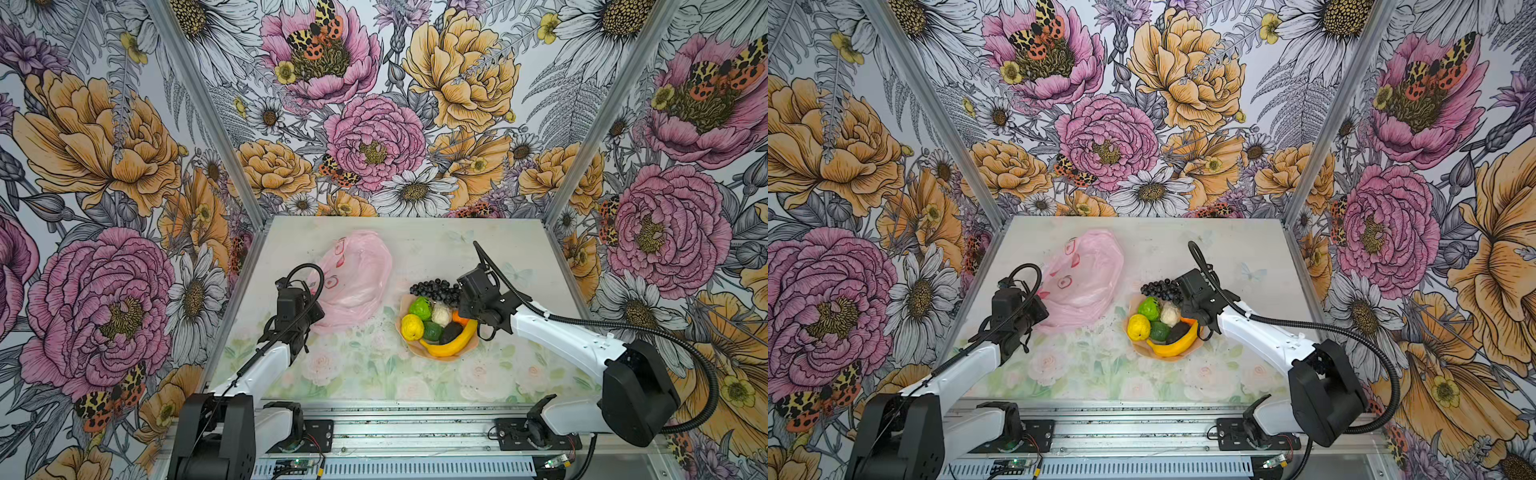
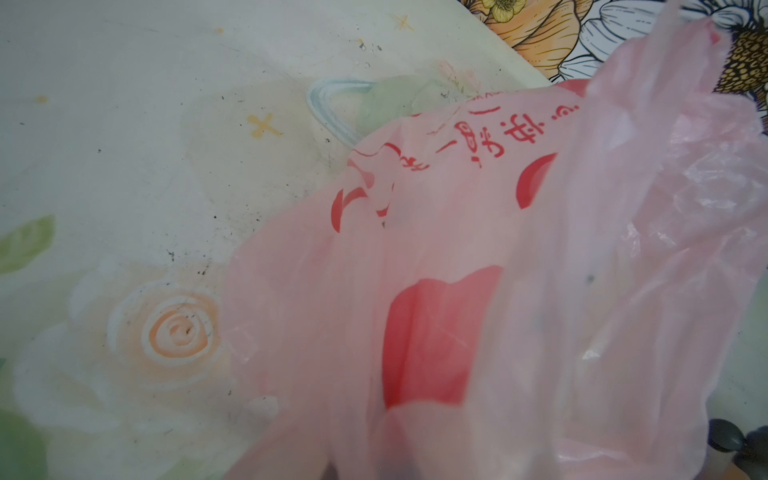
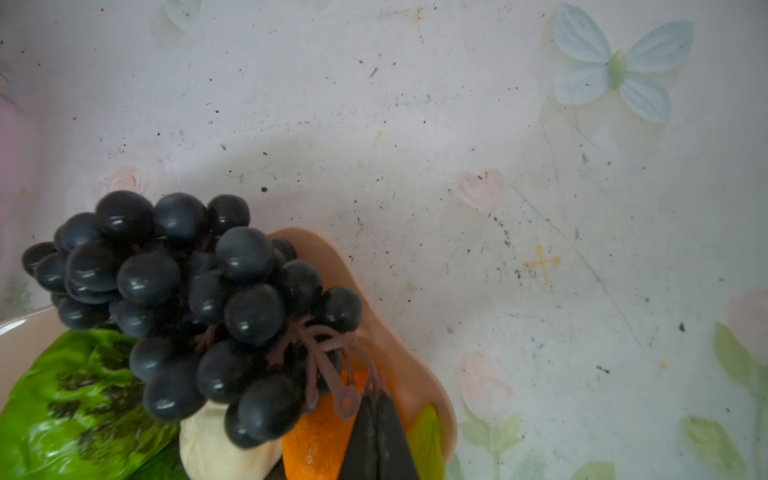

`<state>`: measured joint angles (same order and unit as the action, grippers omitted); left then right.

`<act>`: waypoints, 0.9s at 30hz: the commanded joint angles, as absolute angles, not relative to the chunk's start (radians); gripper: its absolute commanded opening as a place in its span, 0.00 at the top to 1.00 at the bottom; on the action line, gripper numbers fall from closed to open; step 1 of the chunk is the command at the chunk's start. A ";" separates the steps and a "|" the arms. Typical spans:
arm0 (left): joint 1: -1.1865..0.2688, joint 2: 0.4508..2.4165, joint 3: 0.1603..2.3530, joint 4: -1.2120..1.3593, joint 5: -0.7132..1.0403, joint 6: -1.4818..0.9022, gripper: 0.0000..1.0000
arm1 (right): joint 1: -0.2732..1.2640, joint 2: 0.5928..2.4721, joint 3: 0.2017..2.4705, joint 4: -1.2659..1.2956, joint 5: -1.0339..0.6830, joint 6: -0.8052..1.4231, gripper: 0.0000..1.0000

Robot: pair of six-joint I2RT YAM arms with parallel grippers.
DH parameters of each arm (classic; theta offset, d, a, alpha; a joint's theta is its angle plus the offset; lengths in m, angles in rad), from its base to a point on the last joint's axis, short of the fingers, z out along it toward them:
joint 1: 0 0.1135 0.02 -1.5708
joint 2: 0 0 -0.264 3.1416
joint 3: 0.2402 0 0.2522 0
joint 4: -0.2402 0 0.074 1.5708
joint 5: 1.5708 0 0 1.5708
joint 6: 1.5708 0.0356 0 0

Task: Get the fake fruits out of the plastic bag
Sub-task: 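Lower the grapes onto the fruit pile and open the right gripper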

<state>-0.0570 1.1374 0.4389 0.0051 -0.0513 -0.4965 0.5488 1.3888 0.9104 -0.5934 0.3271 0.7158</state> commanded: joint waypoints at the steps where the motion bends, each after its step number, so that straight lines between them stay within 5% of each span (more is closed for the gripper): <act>1: -0.066 1.144 0.451 0.028 -0.051 -0.475 1.00 | 0.540 1.412 0.920 -0.591 0.374 0.700 1.00; 10: -0.070 1.145 0.453 0.028 -0.052 -0.475 1.00 | 0.531 1.392 0.922 -0.591 0.385 0.684 1.00; 20: -0.087 1.150 0.461 0.028 -0.060 -0.469 1.00 | 0.525 1.328 0.925 -0.590 0.335 0.664 0.80; 27: -0.128 1.174 0.491 0.031 -0.058 -0.477 1.00 | 0.513 1.269 0.936 -0.589 0.246 0.633 0.53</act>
